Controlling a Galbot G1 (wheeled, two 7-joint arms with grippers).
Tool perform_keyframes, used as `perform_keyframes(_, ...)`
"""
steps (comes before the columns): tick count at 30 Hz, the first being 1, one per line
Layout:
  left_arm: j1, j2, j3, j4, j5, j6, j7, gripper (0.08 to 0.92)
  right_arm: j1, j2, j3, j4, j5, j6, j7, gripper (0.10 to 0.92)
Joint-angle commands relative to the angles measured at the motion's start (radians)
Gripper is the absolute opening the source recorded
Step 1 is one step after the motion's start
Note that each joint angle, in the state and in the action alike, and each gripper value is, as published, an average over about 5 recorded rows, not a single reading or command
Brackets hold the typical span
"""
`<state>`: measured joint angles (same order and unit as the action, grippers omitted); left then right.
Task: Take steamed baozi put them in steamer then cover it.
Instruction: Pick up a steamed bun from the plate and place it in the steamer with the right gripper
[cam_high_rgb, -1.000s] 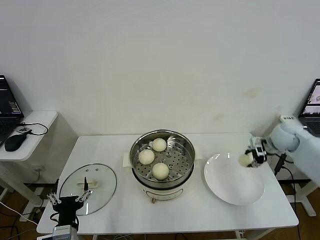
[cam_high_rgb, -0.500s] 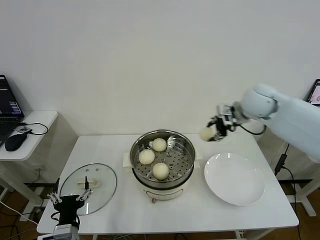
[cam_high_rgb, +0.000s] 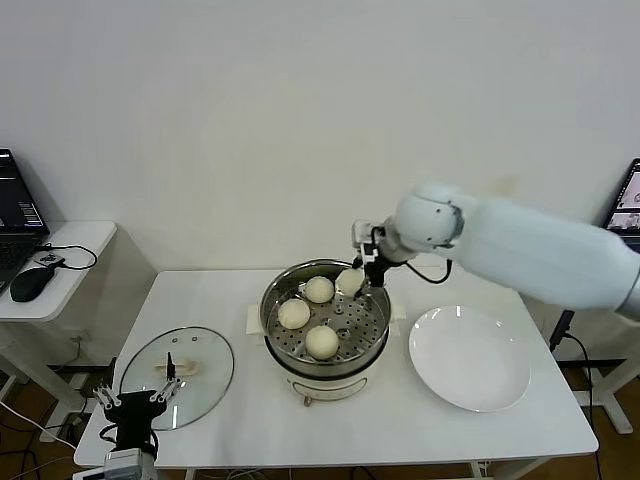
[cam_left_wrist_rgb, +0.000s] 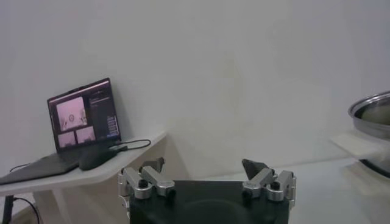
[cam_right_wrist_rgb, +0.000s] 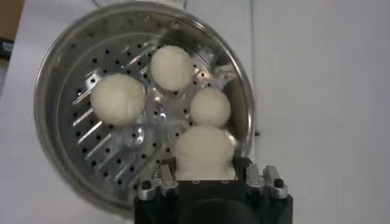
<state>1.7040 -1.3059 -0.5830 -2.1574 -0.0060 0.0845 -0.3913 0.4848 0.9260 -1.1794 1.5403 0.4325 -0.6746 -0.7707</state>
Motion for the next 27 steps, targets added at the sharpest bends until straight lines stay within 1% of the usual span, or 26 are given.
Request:
perform_keyframes(1, -0.001, 0.002, -0.003, -0.001, -0.002, 0.0, 0.0, 0.823, -0.079, 0.061, -0.039, -0.018, -0.006, -0.052, 0.061, 0.594)
perform_keyframes(12, -0.011, 0.002, 0.0, 0.006, -0.002, 0.0, 0.0, 0.823, -0.136, 0.065, -0.004, -0.051, -0.042, -0.051, 0.068, 0.594)
perform_keyframes(19, -0.012, 0.002, -0.001, 0.004, -0.004, 0.0, 0.0, 0.823, -0.144, 0.05, 0.01, -0.044, -0.057, -0.051, 0.069, 0.598)
perform_keyframes(22, -0.012, 0.003, -0.002, 0.002, -0.007, 0.0, 0.001, 0.823, -0.127, 0.027, 0.034, -0.016, -0.048, -0.05, 0.066, 0.64)
perform_keyframes(27, -0.014, 0.005, -0.002, 0.0, -0.011, 0.001, 0.002, 0.823, -0.081, -0.044, 0.078, 0.073, -0.001, -0.05, 0.081, 0.773)
